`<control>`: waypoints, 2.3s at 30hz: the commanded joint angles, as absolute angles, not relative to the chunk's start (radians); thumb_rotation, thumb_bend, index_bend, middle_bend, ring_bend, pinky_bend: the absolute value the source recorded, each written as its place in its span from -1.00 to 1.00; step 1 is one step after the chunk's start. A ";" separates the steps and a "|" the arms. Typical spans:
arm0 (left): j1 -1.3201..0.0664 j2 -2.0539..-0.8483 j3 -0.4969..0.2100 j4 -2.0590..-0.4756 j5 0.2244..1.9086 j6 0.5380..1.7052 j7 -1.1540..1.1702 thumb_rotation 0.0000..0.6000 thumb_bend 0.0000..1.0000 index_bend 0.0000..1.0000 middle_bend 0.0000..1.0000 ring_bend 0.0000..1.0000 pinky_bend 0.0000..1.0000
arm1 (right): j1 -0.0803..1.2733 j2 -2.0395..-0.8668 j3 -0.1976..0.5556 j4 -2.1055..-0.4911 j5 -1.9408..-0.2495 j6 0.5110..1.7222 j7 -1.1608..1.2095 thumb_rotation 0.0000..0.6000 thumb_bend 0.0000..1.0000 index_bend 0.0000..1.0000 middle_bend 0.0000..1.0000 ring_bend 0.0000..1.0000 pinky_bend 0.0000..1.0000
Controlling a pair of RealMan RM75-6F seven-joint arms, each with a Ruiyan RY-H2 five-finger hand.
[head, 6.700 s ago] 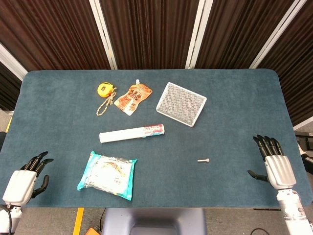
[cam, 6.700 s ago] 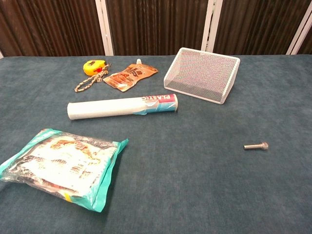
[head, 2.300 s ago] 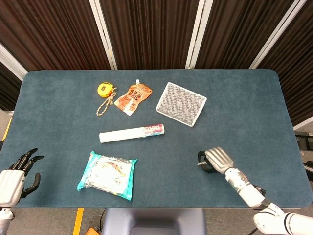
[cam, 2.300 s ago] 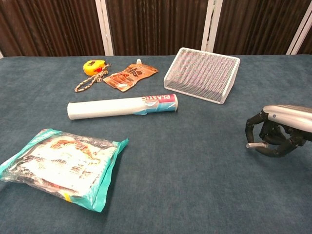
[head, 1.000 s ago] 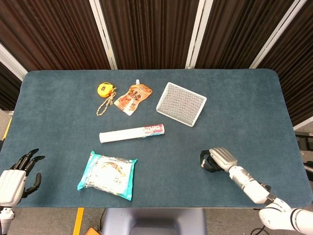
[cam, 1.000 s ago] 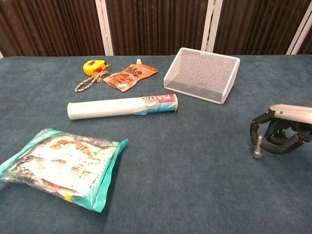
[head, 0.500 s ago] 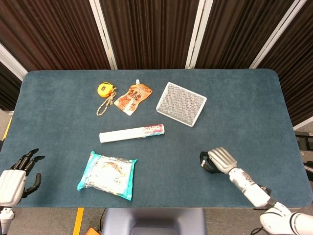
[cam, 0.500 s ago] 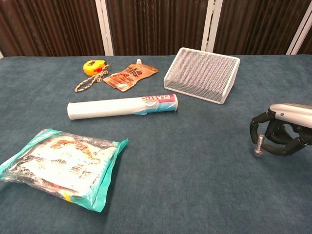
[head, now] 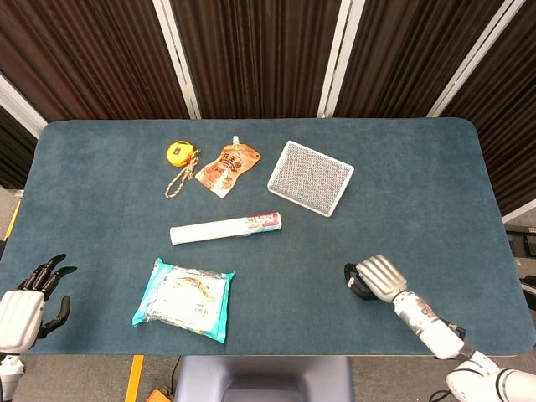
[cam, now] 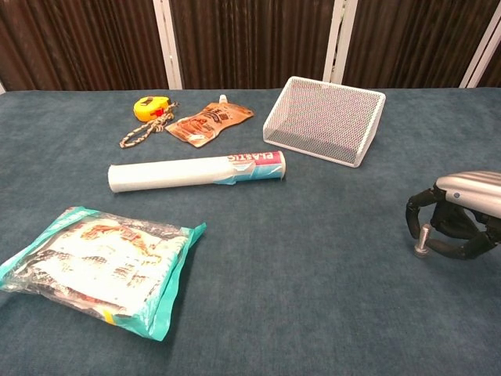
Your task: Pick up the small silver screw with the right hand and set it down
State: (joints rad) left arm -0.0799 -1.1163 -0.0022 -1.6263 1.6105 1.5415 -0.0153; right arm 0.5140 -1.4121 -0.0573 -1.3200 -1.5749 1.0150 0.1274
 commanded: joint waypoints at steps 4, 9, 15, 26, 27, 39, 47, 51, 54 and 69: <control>-0.080 -1.116 -0.002 -1.626 1.610 1.541 -0.015 1.00 0.12 -0.45 -0.82 -0.66 -0.17 | 0.513 -1.409 -0.057 -1.324 -1.570 1.012 0.121 1.00 0.06 0.16 1.00 0.77 0.55; -0.080 -1.117 -0.002 -1.627 1.611 1.542 -0.013 1.00 0.12 -0.41 -0.82 -0.66 -0.17 | 0.512 -1.400 -0.054 -1.338 -1.554 1.002 0.102 1.00 0.06 -0.06 1.00 0.77 0.55; -0.080 -1.116 -0.003 -1.627 1.609 1.540 -0.013 1.00 0.12 -0.39 -0.82 -0.66 -0.17 | 0.513 -1.392 -0.051 -1.350 -1.545 0.995 0.103 1.00 -0.09 -0.22 1.00 0.77 0.55; -0.080 -1.116 -0.003 -1.626 1.609 1.542 -0.015 1.00 0.12 -0.37 -0.82 -0.66 -0.17 | 0.500 -1.357 -0.050 -1.389 -1.546 1.021 0.096 1.00 -0.58 -0.28 1.00 0.77 0.55; -0.080 -1.116 -0.003 -1.627 1.609 1.542 -0.015 1.00 0.12 -0.37 -0.82 -0.66 -0.17 | 0.491 -1.349 -0.048 -1.400 -1.543 1.036 0.080 1.00 -0.61 -0.28 1.00 0.77 0.55; -0.078 -1.116 -0.003 -1.628 1.613 1.549 -0.007 1.00 0.12 -0.38 -0.82 -0.65 -0.17 | 0.276 -1.343 -0.023 -1.495 -1.494 1.396 -0.375 1.00 -0.83 -0.29 0.00 0.04 0.26; -0.075 -1.117 -0.004 -1.635 1.613 1.554 0.008 1.00 0.12 -0.45 -0.81 -0.65 -0.17 | 0.182 -1.327 -0.018 -1.471 -1.524 1.544 -0.292 1.00 -0.83 -0.51 -0.66 -0.89 -0.83; -0.073 -1.117 -0.005 -1.643 1.614 1.556 0.024 1.00 0.12 -0.48 -0.81 -0.65 -0.17 | 0.138 -1.322 -0.013 -1.424 -1.536 1.608 -0.243 1.00 -0.83 -0.66 -0.76 -0.99 -0.89; -0.075 -1.119 -0.006 -1.642 1.615 1.555 0.029 1.00 0.12 -0.49 -0.81 -0.65 -0.17 | 0.125 -1.303 -0.002 -1.449 -1.490 1.581 -0.240 1.00 -0.83 -0.72 -0.80 -1.00 -0.91; -0.079 -1.118 -0.007 -1.640 1.604 1.542 0.018 1.00 0.12 -0.49 -0.81 -0.65 -0.17 | 0.117 -1.292 0.013 -1.487 -1.488 1.531 -0.260 1.00 -0.83 -0.85 -0.87 -1.00 -0.91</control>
